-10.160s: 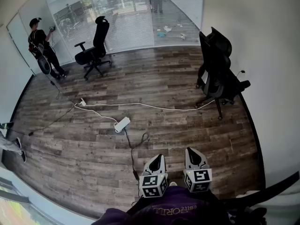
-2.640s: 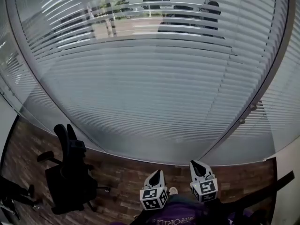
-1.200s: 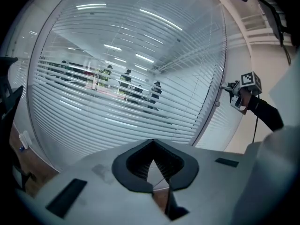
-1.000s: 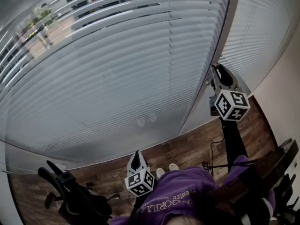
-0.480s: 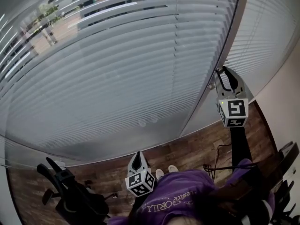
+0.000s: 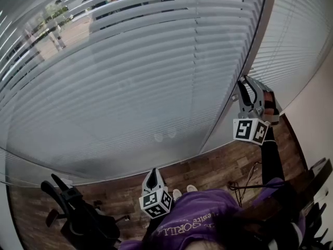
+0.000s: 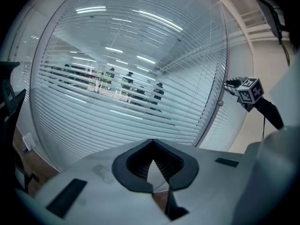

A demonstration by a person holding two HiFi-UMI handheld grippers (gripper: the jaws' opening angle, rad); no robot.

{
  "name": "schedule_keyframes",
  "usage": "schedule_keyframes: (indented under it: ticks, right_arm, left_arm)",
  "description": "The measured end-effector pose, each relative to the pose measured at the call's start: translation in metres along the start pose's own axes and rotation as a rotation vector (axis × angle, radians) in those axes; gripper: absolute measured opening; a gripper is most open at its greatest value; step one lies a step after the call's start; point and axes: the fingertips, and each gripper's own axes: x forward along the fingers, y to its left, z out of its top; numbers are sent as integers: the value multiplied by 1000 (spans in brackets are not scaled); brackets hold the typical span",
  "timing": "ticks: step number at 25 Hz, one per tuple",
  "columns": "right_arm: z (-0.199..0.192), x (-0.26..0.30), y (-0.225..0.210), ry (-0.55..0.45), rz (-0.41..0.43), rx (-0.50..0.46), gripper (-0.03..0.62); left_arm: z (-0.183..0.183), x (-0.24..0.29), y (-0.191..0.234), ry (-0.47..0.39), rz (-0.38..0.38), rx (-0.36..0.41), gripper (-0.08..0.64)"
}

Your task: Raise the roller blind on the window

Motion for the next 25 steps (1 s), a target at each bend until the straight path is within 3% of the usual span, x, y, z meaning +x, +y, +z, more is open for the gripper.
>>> schedule_keyframes:
  ticks: [3, 6, 9, 11, 13, 15, 17, 21, 25]
  right_arm:
    - [2, 0, -4, -43, -3, 240, 126]
    - [6, -1, -15, -104, 51, 610, 126]
    - [-7, 5, -6, -68, 142, 946, 126]
    - [-19, 3, 7, -69, 157, 1096, 126]
    - [-29, -5, 16, -73, 145, 1163, 126]
    - [-30, -8, 20, -77, 134, 1145, 124]
    - [-24, -6, 18, -72, 133, 1046, 124]
    - [-14, -2, 12, -37, 116, 660, 124]
    - [-18, -1, 21, -10, 90, 216, 124]
  left_arm:
    - [2, 0, 1, -5, 5, 1, 0]
    - [2, 1, 0, -8, 5, 0, 0]
    - [-2, 5, 1, -13, 11, 0, 0]
    - [-12, 8, 3, -7, 11, 6, 0]
    - [-23, 9, 6, 7, 5, 12, 0]
    - [-27, 9, 11, 11, 8, 10, 0]
    - [-24, 8, 14, 8, 17, 5, 0]
    - [-19, 7, 13, 6, 21, 1, 0]
    - [-20, 7, 10, 10, 18, 8, 1]
